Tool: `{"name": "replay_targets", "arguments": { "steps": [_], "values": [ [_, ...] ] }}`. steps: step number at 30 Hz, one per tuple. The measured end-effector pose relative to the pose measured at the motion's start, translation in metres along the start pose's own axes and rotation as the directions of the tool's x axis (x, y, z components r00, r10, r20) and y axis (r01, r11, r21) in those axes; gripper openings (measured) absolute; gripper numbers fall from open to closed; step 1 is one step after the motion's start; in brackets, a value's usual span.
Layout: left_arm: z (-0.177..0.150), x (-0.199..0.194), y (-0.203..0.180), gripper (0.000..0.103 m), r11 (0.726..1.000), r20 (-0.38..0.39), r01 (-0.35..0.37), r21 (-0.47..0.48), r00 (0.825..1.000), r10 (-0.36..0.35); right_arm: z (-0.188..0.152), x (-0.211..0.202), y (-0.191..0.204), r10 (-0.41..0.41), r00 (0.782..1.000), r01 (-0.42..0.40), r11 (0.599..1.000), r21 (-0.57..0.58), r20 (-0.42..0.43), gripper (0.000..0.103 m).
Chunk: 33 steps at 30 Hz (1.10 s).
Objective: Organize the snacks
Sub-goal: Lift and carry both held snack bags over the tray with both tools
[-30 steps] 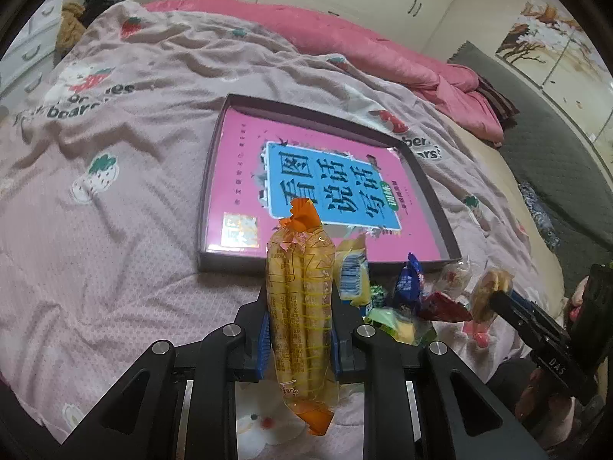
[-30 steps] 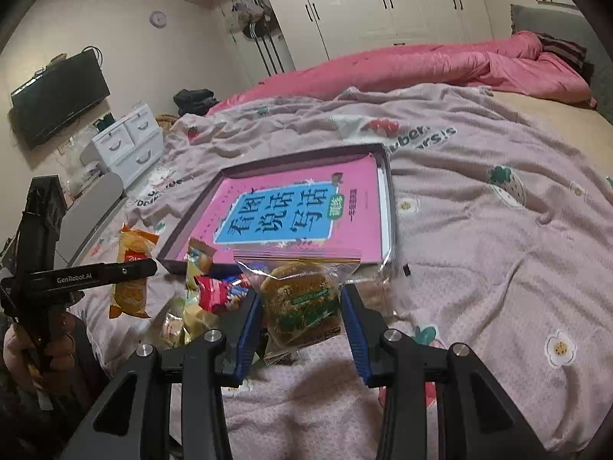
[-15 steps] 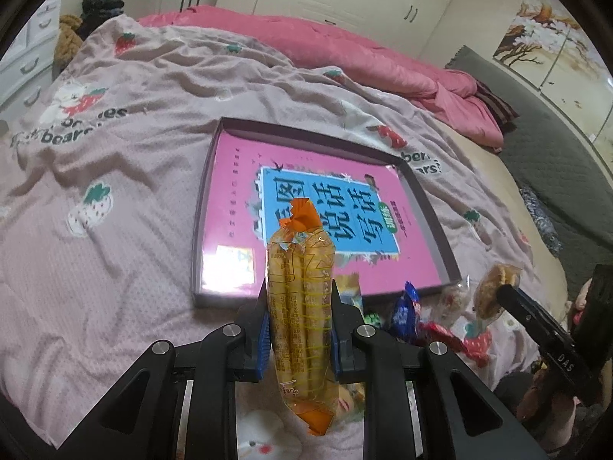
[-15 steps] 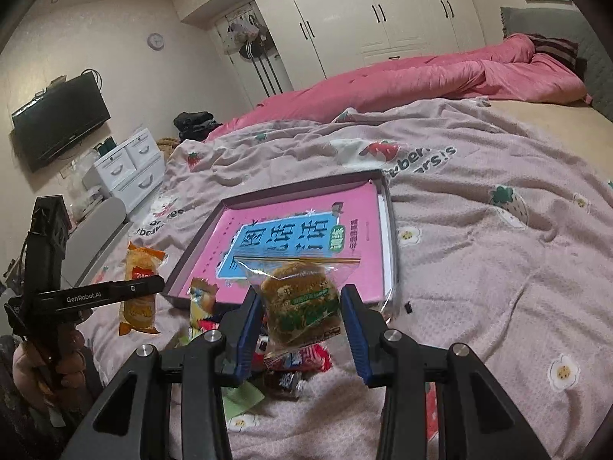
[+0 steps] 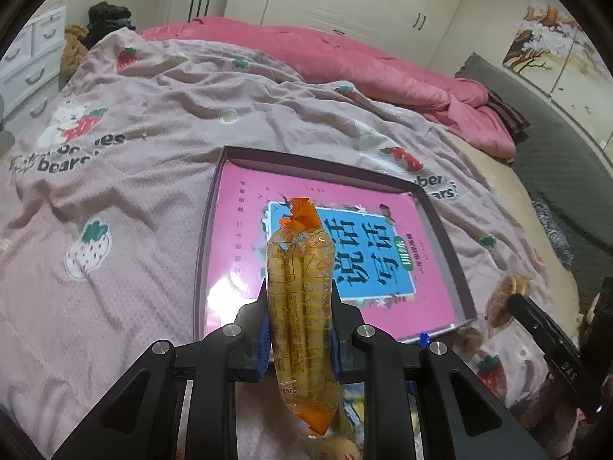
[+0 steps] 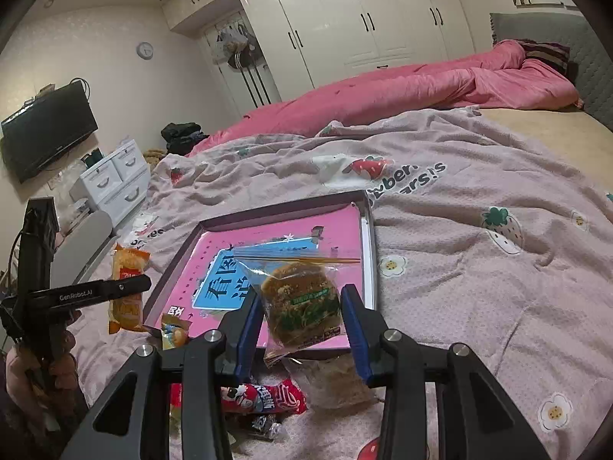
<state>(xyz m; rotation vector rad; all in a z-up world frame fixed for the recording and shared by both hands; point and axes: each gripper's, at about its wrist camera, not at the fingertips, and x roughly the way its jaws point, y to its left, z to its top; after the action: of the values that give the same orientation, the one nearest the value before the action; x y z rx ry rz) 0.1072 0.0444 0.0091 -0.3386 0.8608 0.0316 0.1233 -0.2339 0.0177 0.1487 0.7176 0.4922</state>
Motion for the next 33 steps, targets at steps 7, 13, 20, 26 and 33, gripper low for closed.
{"name": "replay_targets", "arguments": {
  "steps": [7, 13, 20, 26, 33],
  "values": [
    [0.004, 0.018, -0.001, 0.024, 1.000, -0.015, -0.024, 0.014, 1.000, 0.024, 0.002, 0.016, -0.004, -0.008, 1.000, 0.008, 1.000, -0.001, -0.021, 0.042],
    [0.006, 0.035, -0.003, 0.024, 0.999, -0.038, -0.039, 0.029, 0.998, 0.040, 0.002, 0.031, -0.007, -0.019, 0.998, 0.019, 1.000, 0.002, -0.064, 0.042],
    [0.002, 0.049, -0.006, 0.024, 0.997, -0.060, -0.064, 0.050, 0.996, 0.067, -0.006, 0.056, -0.010, -0.070, 0.988, 0.067, 0.997, -0.027, -0.138, 0.042],
    [0.002, 0.059, -0.011, 0.024, 0.990, -0.065, -0.113, 0.087, 0.991, 0.119, -0.009, 0.067, -0.005, -0.083, 0.984, 0.074, 0.995, -0.065, -0.160, 0.042],
    [0.003, 0.067, -0.017, 0.024, 0.979, -0.052, -0.160, 0.125, 0.984, 0.168, -0.008, 0.077, -0.010, -0.081, 0.982, 0.073, 0.996, -0.050, -0.168, 0.042]
  ]
}}
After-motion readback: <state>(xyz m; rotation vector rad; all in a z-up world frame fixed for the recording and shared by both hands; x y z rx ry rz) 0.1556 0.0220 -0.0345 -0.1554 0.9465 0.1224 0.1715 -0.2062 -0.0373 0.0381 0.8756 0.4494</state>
